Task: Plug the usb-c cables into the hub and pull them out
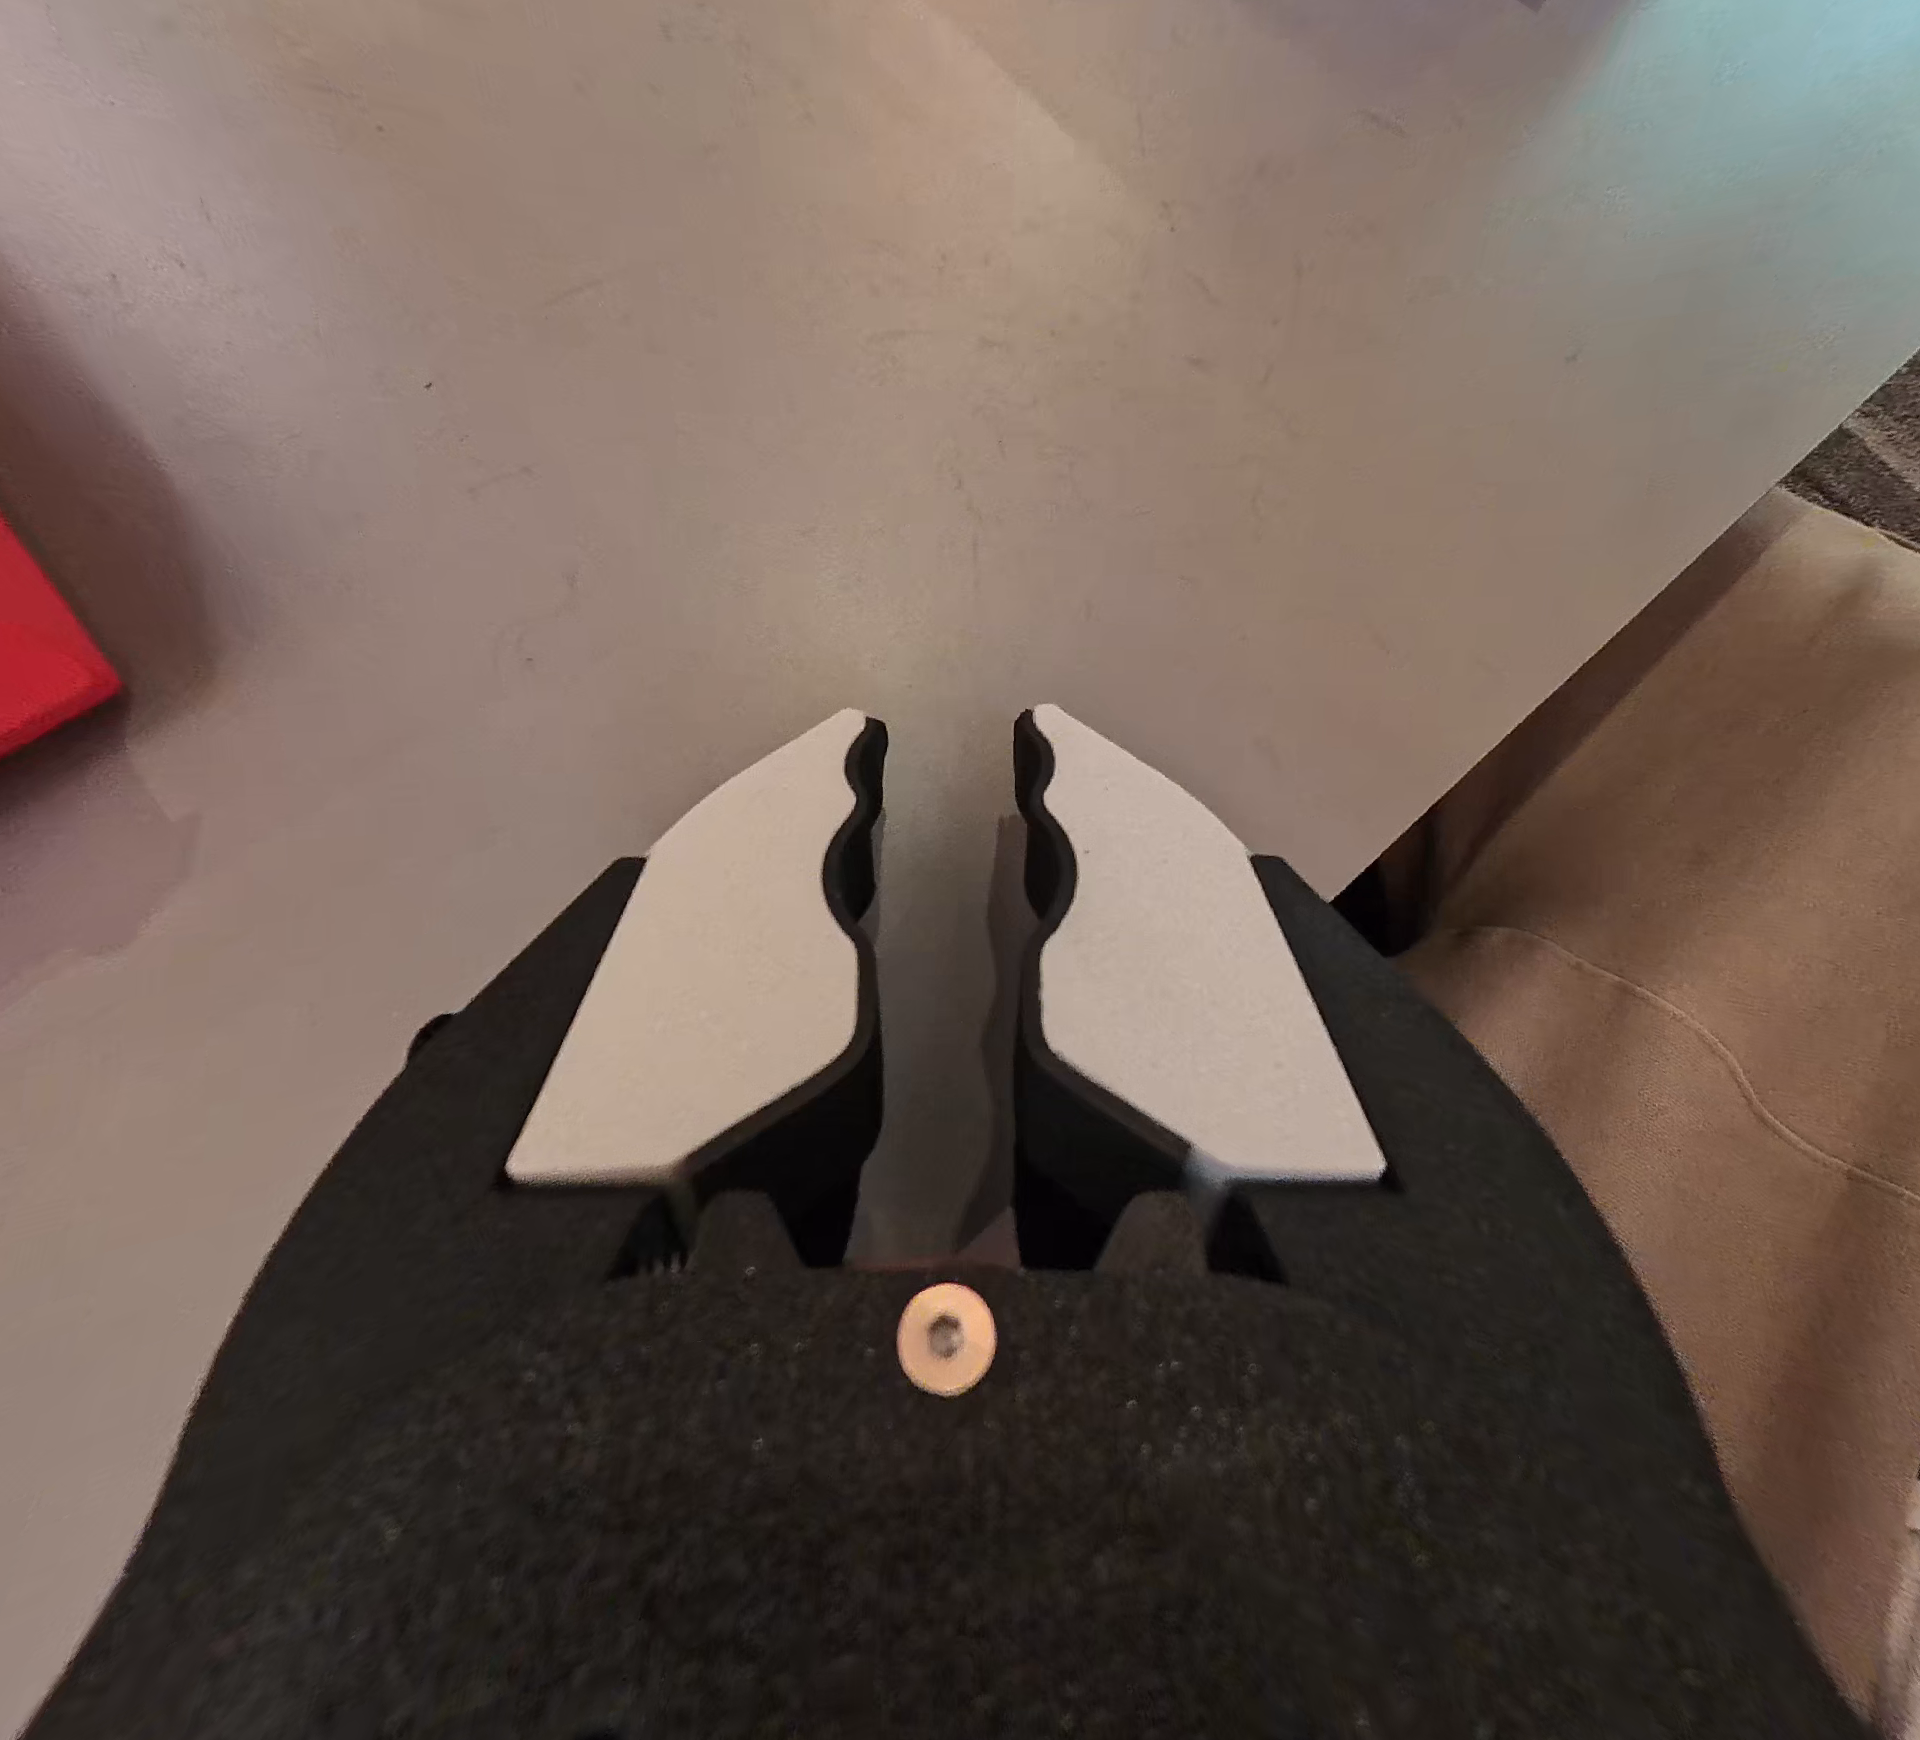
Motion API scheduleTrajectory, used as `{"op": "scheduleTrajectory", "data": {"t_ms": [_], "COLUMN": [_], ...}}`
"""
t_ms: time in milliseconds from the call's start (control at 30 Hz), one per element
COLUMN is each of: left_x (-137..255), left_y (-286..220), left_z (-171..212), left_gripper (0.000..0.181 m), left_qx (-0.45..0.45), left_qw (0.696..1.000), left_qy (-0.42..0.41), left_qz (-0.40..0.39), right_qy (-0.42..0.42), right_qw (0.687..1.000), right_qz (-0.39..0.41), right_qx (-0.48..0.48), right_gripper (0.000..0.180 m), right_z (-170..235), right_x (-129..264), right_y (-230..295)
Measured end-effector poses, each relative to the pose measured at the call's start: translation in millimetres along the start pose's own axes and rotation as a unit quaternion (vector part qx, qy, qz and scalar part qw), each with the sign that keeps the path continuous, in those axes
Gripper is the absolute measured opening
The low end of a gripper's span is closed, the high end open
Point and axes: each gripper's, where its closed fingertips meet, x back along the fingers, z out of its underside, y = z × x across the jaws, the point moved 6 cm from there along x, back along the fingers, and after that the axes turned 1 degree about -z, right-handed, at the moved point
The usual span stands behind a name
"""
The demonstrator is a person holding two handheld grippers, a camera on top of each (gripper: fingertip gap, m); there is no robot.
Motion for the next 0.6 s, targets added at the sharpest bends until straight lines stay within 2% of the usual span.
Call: {"op": "scheduleTrajectory", "data": {"t_ms": [133,300,333,400,467,600], "left_x": [-1.4,-1.7,0.1,7.5,25.8,80.3], "left_y": [0.7,-0.6,1.4,2.6,12.1,48.0], "left_z": [1.1,-3.0,-4.2,-10.2,-20.6,-29.1], "left_gripper": [0.024,0.024,0.024,0.024,0.034,0.037], "left_qx": [-0.001,-0.009,-0.009,-0.011,-0.010,-0.011], "left_qw": [1.000,1.000,1.000,0.998,0.992,0.944], "left_qy": [0.005,-0.007,-0.014,-0.049,-0.109,-0.254], "left_qz": [-0.002,-0.007,-0.023,-0.028,-0.070,-0.210], "right_qy": [0.064,0.135,0.146,0.153,0.121,-0.054], "right_qw": [0.993,0.983,0.982,0.984,0.990,0.987], "right_qz": [0.070,0.044,0.045,0.052,0.067,0.129], "right_qx": [0.067,0.113,0.108,0.071,0.017,-0.074], "right_gripper": [0.004,0.008,0.013,0.035,0.050,0.045], "right_z": [-3.1,-9.5,-9.4,-11.6,-18.2,-30.2], "right_x": [-18.8,-76.2,-84.9,-90.2,-77.6,-12.5], "right_y": [2.7,41.5,46.3,51.2,55.1,95.5]}}
